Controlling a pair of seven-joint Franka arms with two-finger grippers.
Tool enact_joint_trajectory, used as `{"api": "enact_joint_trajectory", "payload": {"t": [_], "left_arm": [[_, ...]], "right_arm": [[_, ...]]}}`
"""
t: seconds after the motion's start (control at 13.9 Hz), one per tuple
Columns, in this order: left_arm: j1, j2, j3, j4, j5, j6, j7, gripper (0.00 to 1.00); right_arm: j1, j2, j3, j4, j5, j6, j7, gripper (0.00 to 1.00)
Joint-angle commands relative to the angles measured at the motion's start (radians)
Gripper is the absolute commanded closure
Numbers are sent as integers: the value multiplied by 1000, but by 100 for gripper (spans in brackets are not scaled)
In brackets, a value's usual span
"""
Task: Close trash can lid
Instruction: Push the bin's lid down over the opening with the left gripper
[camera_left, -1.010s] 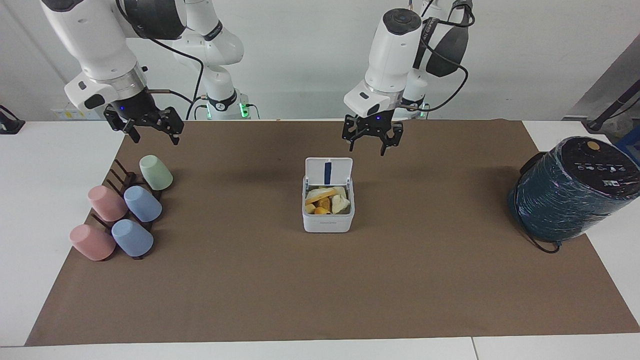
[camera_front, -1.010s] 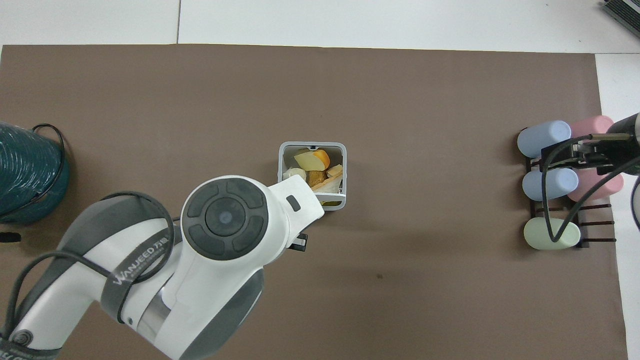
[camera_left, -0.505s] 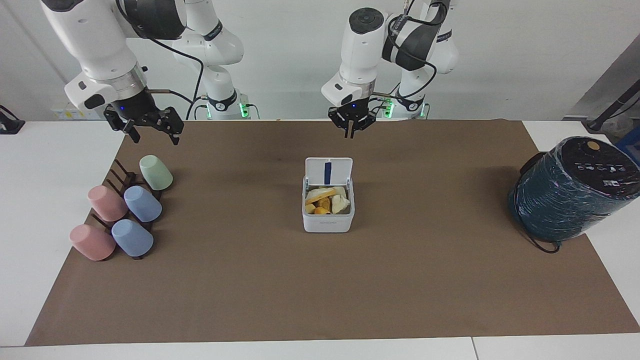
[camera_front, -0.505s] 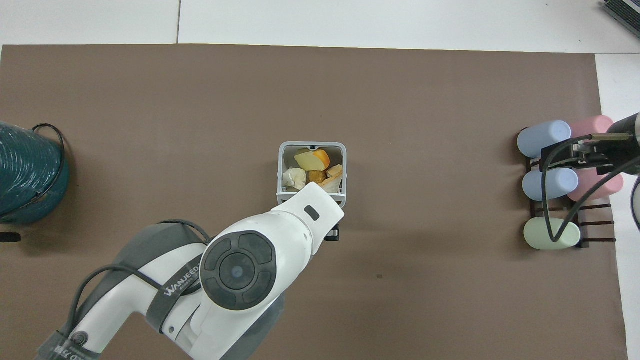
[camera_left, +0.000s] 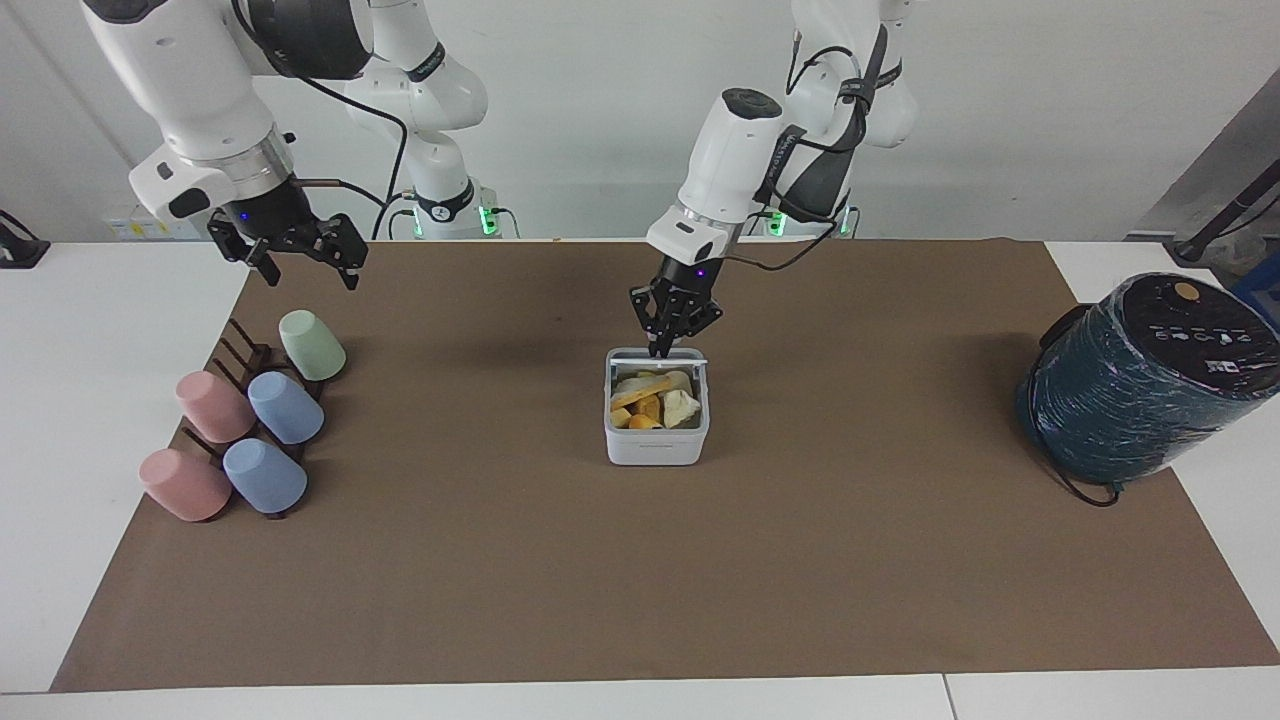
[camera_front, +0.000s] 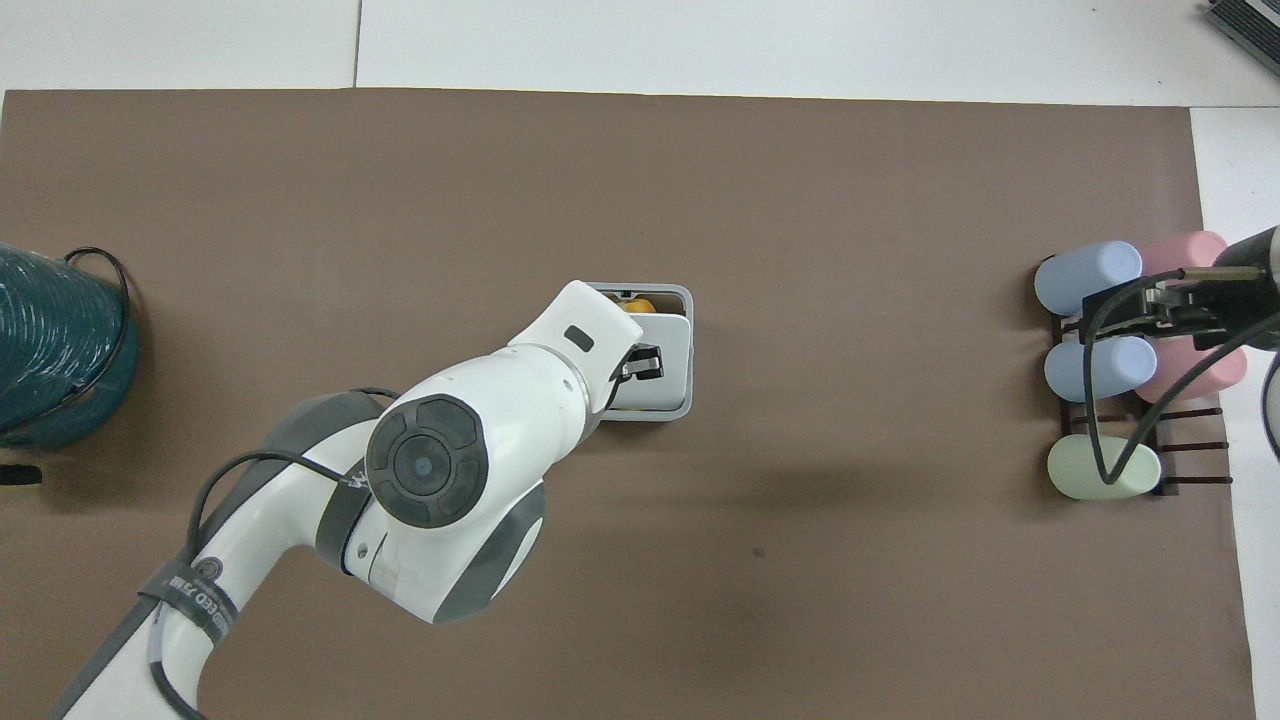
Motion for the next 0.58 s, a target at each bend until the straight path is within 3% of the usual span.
{"api": "enact_joint_trajectory", "payload": {"t": [0.0,0.29,0.51], "left_arm": [[30,36,-4,33,-14,55,6,87],[18,173,-4,114,-14,110,3,90],[27,196,-4,119,-12,132,7,90]], "right_arm": [[-6,4,3,7,10,-11,-28,0],[-6,4,3,6,10,-11,-28,0],[-6,4,3,7,10,-11,-28,0]]}}
